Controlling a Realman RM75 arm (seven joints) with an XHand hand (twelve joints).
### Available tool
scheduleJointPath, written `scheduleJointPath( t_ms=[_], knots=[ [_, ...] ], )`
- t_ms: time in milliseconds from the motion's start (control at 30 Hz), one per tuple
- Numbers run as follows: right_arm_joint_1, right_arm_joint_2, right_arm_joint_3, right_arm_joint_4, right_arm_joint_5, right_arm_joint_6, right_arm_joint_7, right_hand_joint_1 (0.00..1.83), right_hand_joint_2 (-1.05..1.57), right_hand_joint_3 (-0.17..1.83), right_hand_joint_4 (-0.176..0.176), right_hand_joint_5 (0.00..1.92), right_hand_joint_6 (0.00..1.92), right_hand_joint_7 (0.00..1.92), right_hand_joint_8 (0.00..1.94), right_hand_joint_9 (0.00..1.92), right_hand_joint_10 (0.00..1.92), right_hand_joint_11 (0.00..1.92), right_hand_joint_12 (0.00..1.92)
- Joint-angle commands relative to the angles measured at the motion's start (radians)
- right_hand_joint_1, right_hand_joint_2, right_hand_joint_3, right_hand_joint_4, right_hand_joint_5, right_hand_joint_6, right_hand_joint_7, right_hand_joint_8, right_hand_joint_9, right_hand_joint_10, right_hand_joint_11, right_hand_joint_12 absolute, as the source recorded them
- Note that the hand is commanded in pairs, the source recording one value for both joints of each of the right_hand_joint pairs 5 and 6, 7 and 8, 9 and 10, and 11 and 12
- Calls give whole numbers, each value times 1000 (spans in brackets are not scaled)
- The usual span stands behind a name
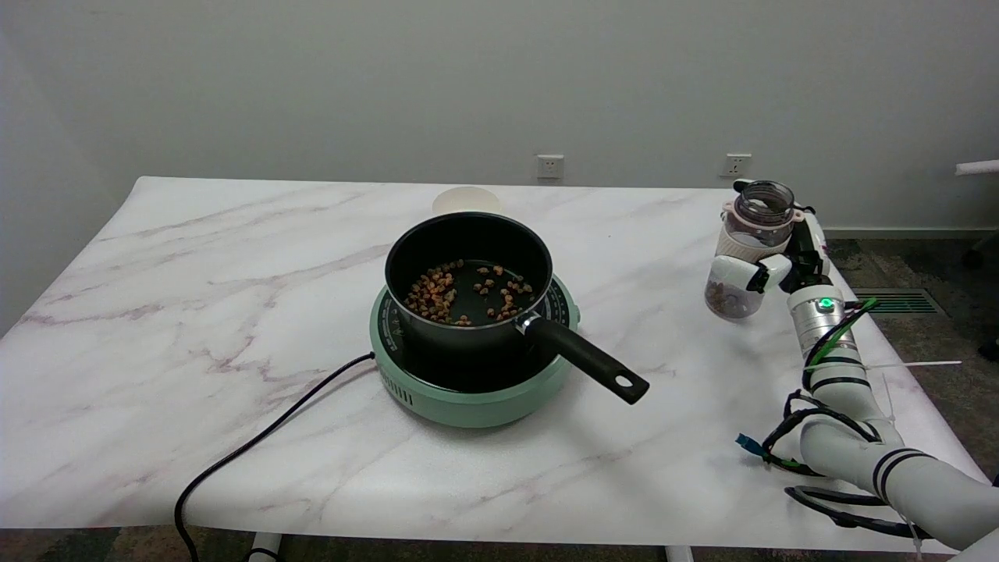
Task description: Place the bottle onto the table.
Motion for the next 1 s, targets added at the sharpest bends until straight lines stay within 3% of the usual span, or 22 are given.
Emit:
scheduleJointPath(
  t_ms=[33, 1000],
  knots=[
    [-17, -1, 27, -4, 2, -3, 7, 1301, -583, 1200, 0, 574, 574, 993, 993, 749, 749, 595, 595],
    [-104, 53, 107, -27, 2, -3, 8, 1264, -720, 1233, 0, 497, 497, 924, 924, 631, 631, 591, 591]
  ],
)
